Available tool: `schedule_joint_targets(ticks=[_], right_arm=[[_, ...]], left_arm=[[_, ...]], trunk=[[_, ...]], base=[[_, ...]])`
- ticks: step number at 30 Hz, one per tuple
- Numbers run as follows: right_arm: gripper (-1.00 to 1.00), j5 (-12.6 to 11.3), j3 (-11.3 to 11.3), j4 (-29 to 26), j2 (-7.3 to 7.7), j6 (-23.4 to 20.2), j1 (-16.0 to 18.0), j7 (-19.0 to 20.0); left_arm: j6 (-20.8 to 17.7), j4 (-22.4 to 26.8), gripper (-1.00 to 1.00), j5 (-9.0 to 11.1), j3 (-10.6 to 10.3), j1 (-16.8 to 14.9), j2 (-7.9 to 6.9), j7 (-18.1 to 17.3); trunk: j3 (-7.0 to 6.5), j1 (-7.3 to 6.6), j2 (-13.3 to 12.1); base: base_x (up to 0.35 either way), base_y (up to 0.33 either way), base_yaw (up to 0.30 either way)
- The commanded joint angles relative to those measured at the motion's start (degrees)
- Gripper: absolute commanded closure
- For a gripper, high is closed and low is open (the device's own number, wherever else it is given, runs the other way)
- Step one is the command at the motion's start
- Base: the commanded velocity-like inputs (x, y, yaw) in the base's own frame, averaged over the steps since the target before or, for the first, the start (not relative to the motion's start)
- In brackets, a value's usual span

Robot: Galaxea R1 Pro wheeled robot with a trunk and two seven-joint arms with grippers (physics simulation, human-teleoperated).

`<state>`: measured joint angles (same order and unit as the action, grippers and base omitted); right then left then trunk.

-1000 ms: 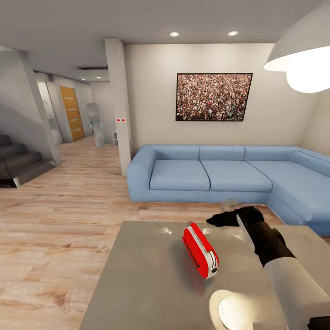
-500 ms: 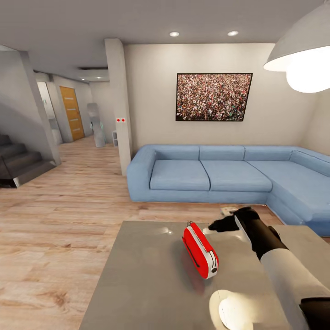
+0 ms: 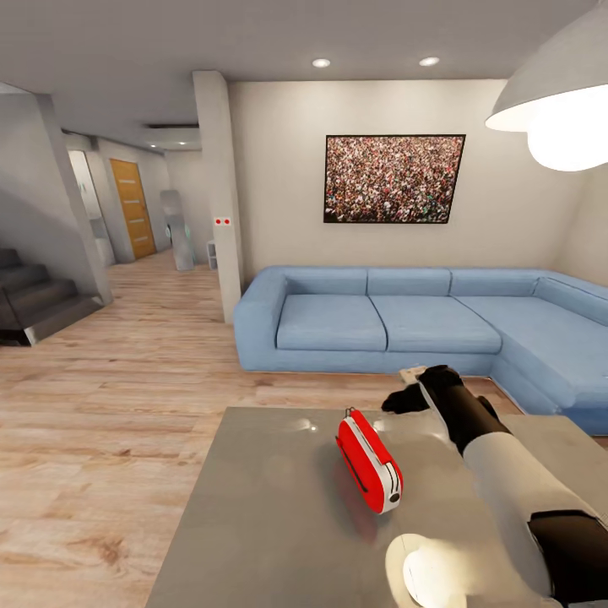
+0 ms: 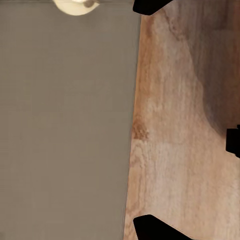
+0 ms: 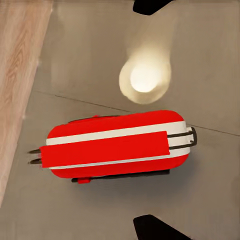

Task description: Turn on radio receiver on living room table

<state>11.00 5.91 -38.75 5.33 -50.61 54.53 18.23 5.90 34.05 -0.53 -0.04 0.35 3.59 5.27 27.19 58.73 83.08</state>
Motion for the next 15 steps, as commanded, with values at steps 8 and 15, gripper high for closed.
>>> schedule_joint_targets(ticks=[8,15], right_arm=[[-1.0,0.16,0.06,2.39,-5.34,-0.24,2.86,-1.07],[-1.0,0.32,0.13,8.34,-6.93,0.05,4.19,-2.16]], left_arm=[[0.16,-0.04,-1.0,-0.08,-0.04,0.0,0.02,0.0],[0.17,-0.07,-1.0,0.04,0.01,-0.02,0.02,0.0]], trunk=[[0.0,0.0,0.0],[0.0,0.0,0.0]], base=[[0.0,0.0,0.0],[0.0,0.0,0.0]])
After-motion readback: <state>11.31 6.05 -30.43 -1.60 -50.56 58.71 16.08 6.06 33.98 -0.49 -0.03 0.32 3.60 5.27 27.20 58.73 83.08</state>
